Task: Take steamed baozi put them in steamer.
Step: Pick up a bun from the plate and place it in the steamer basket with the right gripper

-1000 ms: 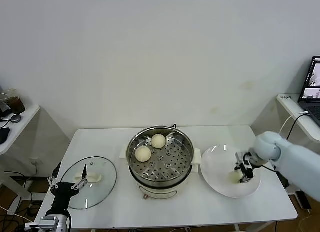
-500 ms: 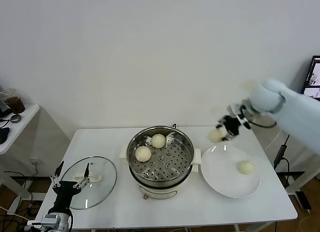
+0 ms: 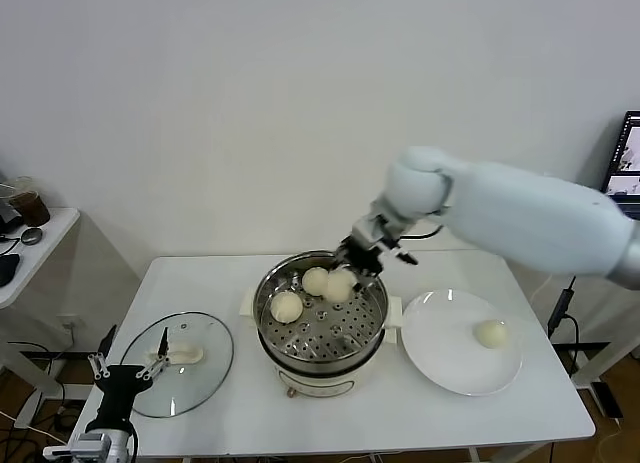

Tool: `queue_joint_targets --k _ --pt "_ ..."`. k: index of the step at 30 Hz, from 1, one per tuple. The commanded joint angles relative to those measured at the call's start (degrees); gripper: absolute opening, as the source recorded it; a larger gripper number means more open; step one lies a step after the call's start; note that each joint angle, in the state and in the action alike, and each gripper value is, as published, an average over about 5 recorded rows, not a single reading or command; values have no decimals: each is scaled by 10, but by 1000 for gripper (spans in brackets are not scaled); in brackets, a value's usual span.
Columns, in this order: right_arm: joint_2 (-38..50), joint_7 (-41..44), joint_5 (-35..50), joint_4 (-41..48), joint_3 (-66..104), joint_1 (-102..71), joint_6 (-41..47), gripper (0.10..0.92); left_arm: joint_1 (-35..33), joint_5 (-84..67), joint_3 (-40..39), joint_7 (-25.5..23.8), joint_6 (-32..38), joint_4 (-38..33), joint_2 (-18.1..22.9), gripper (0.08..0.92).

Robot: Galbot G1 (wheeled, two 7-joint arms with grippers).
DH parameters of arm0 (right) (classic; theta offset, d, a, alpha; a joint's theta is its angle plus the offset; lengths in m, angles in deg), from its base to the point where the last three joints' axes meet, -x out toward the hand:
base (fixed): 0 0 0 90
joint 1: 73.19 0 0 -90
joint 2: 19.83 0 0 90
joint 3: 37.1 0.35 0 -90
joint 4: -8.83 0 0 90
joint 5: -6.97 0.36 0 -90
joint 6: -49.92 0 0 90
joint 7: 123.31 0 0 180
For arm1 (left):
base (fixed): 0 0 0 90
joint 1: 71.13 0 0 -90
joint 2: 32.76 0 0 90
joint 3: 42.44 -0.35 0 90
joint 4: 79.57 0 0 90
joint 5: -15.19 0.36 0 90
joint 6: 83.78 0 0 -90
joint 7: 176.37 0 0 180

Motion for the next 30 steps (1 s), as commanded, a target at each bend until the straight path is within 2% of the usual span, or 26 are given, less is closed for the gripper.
queue_joint_targets --k 1,8,14,27,30 --pt "-125 -24 -55 26 -76 10 -164 518 0 -1 6 1 1 2 2 823" --pt "-139 -24 -141 45 -77 -15 -221 518 -1 -1 9 2 1 0 4 823" --pt "-131 -19 -178 56 -76 -28 -248 524 -2 -2 11 2 4 4 4 823" --pt "-117 -14 -166 49 -84 -40 -249 530 -2 -1 11 3 6 8 6 823" --pt "-111 -18 -164 47 -84 -42 -248 567 -2 0 10 3 6 8 6 823"
